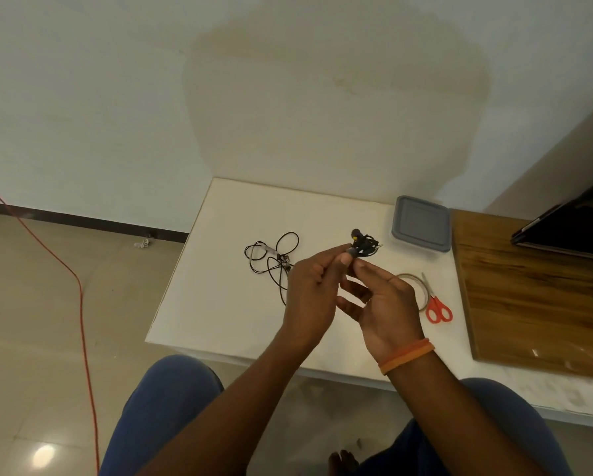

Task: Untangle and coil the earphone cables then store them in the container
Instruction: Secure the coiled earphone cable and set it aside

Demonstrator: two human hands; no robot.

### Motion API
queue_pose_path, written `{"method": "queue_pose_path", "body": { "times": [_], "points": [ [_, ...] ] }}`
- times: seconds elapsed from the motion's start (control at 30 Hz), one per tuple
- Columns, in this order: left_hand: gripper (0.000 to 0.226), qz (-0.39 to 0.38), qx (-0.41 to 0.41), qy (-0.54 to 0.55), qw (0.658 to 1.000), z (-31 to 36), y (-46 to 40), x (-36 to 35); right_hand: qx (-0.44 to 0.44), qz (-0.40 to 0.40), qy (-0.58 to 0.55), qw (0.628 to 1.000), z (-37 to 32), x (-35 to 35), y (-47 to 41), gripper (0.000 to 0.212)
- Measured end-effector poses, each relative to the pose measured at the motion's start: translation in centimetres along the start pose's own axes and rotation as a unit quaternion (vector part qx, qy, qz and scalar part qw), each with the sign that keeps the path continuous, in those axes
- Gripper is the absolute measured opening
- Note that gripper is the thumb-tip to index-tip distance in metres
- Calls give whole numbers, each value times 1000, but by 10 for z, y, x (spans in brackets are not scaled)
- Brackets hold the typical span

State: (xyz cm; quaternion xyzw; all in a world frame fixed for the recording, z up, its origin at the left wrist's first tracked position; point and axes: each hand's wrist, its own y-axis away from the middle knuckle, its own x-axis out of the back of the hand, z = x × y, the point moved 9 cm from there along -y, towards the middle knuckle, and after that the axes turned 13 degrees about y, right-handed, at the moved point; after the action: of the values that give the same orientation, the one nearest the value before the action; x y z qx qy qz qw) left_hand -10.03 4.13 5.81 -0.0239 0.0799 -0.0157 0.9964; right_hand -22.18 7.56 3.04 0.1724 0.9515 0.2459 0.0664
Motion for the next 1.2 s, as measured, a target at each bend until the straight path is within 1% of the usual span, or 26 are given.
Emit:
{"method": "queue_pose_path", "body": {
  "times": [0.1,0.2,0.3,0.4,0.47,0.53,0.6,0.63,0.7,0.8,0.87,0.9,1.0,1.07,1.13,1.2],
  "points": [
    [28,-10,-8,5,1000,3,3,-5,-8,-47,-30,998,1,-5,-4,20],
    [28,-10,-4,12,1000,5,1,-4,-8,-80,-26,996,0,-6,-9,20],
    [28,3,46,102,994,-4,1,-2,-14,-126,-35,991,0,-11,-12,21],
    [29,-19,111,191,975,-15,2,-7,-4,-128,-47,991,0,-12,-13,22],
    [32,-53,165,264,949,-22,4,-15,2,-119,-60,991,0,-10,-16,22],
    [34,-75,223,350,907,-28,7,-24,13,-128,-61,990,-2,-10,-20,21],
    [31,-87,266,429,859,-32,9,-30,15,-153,-56,986,-4,-13,-22,17],
    [28,-97,280,455,840,-34,10,-33,11,-171,-57,984,-4,-16,-23,16],
    [23,-134,293,484,813,-33,13,-39,-5,-215,-64,974,-4,-24,-22,16],
    [21,-183,309,518,776,-28,17,-45,-17,-270,-68,960,-3,-35,-20,24],
    [20,-195,314,527,765,-27,18,-44,-14,-296,-74,952,-4,-39,-19,38],
    [19,-194,320,531,760,-28,17,-43,-12,-307,-78,948,-4,-40,-19,42],
    [13,-182,347,533,750,-33,15,-40,-10,-338,-88,937,-5,-41,-20,42],
    [16,-172,361,520,755,-36,13,-39,-10,-349,-87,933,-4,-41,-22,49],
    [27,-162,382,504,757,-39,14,-39,-9,-342,-74,937,-1,-41,-25,61],
    [29,-151,396,493,760,-39,14,-38,4,-318,-50,947,-1,-40,-30,58]
  ]
}}
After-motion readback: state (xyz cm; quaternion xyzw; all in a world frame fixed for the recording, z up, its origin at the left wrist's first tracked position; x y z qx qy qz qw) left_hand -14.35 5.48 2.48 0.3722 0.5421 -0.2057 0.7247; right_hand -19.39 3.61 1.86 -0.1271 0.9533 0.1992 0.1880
